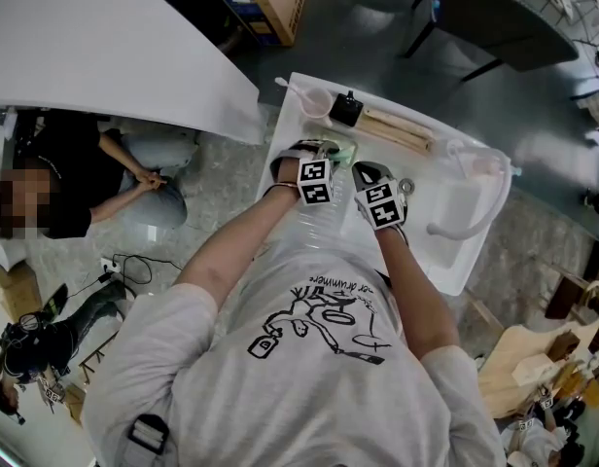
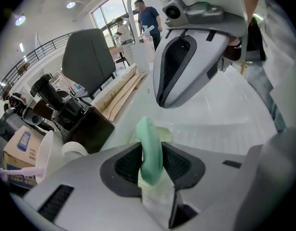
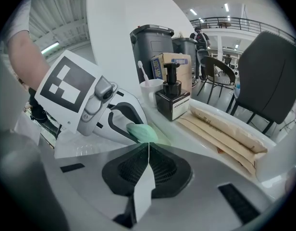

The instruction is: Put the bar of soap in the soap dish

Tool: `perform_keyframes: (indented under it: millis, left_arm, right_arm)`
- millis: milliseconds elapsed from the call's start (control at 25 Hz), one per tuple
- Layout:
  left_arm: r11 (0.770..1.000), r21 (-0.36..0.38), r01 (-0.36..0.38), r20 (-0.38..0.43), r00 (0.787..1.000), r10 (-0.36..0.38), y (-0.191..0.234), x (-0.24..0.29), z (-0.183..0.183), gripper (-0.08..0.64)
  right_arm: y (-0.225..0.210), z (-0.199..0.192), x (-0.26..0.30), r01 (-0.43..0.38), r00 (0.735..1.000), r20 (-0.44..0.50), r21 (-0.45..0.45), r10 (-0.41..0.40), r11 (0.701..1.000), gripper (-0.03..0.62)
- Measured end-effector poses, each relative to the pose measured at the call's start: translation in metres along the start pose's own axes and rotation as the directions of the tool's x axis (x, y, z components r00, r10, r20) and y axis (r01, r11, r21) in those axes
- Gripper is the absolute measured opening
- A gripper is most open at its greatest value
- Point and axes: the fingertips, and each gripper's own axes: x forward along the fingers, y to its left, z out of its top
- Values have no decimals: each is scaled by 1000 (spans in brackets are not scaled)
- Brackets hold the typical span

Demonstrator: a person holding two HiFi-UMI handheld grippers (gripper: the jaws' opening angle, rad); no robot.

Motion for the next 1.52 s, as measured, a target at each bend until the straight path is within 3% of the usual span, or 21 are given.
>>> perform_keyframes:
  millis: [1000, 1520]
  left_arm:
    - [996, 84, 33, -50, 998, -29, -8, 11, -5, 123]
    - [995, 91, 39, -54, 998, -34, -7, 12, -4, 123]
  right_arm:
    - [2, -4, 12, -13, 999, -34, -13, 13, 1000, 23]
    - [2, -5, 11, -14, 999, -34, -10, 13, 1000, 23]
